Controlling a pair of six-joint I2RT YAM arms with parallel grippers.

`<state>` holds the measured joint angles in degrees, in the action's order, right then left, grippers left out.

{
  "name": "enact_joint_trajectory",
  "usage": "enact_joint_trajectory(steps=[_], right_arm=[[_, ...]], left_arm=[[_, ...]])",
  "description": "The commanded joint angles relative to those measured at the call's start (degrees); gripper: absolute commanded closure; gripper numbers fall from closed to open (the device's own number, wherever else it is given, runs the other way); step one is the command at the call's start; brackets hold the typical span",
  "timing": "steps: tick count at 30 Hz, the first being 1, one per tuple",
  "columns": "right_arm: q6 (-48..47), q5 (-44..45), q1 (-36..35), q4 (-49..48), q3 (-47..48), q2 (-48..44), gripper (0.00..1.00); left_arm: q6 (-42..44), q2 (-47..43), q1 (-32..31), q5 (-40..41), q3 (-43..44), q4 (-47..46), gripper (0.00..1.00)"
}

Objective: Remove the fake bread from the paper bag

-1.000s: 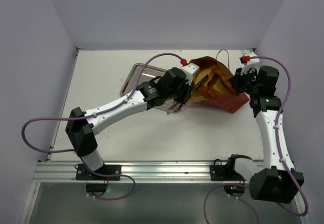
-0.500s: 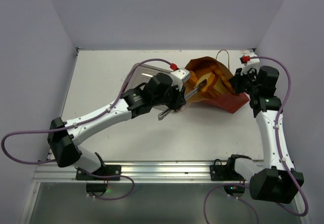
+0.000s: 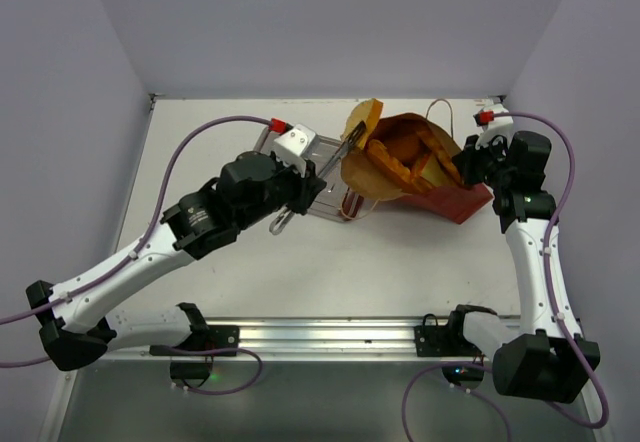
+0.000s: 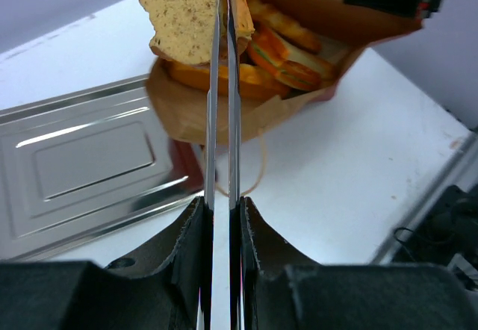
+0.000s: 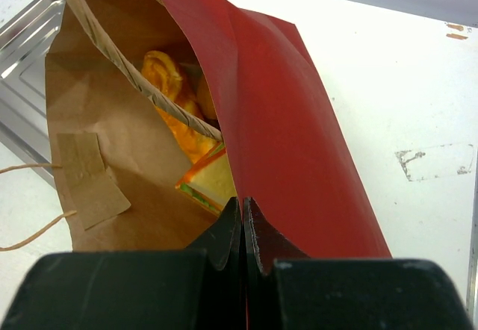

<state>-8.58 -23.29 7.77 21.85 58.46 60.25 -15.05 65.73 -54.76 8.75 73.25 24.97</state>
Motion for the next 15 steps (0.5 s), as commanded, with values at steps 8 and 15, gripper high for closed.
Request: enact_joint_trajectory(steps=[8,15], right_arm=[[0.9,1.2,-0.3,-2.2,-1.2,-1.4,1.00],[1.1,0.8,-0.2,-2.9,-2.0,-1.6,1.00]], left_arm=[[7.1,2.5,11.1,8.2,-4.8,-0.8,1.00],[7.8,11.5,19.6,7.9,-7.9,-8.9,1.00]])
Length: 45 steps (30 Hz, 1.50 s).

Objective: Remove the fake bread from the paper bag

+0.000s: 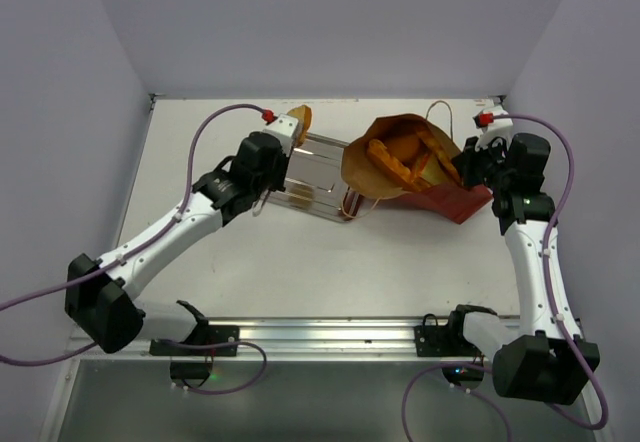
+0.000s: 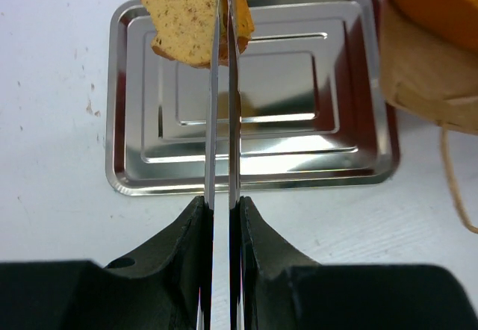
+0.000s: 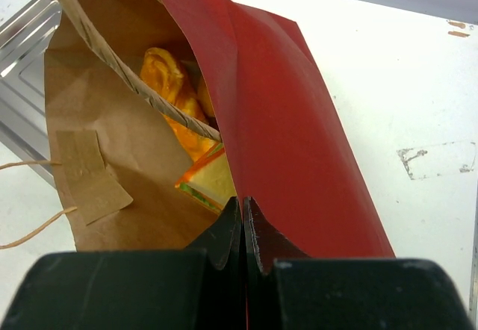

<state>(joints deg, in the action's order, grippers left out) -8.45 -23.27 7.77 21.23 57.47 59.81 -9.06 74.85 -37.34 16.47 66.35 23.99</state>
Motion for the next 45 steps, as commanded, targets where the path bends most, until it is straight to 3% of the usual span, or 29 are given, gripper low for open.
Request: enact_joint_trajectory(steps=[1,10,17,23,30,45], right_arm=[[1.1,0.8,-0.2,-2.5,-1.2,-1.2,1.00],[1.4,0.7,-0.2,-3.2,-1.9,-1.1,1.00],[1.5,0.4,-0.2,-3.6,-2.3,-1.0,1.00],[1.5,0.7,-0.2,-3.7,-2.5,-1.0,1.00],[1.5,0.6,-0.1,-3.7,-2.7,-1.0,1.00],[1.7,0.7,-0.1,-3.3,-2.6,-1.6,1.00]], left_arm=[[1.9,3.7,2.9,0.5,-1.1,-8.8,1.00],[6.6,17.6,7.2,6.4,0.4,-15.5,1.00],[6.8,21.7,9.0,5.7,0.7,-16.7,1.00],[5.4,22.4,9.5,4.0,1.8,-15.4,0.91],[3.8,21.0,9.6,2.6,0.1,-14.6,0.68],[0.8,15.3,10.0,-4.2,-0.2,-12.6,0.61]])
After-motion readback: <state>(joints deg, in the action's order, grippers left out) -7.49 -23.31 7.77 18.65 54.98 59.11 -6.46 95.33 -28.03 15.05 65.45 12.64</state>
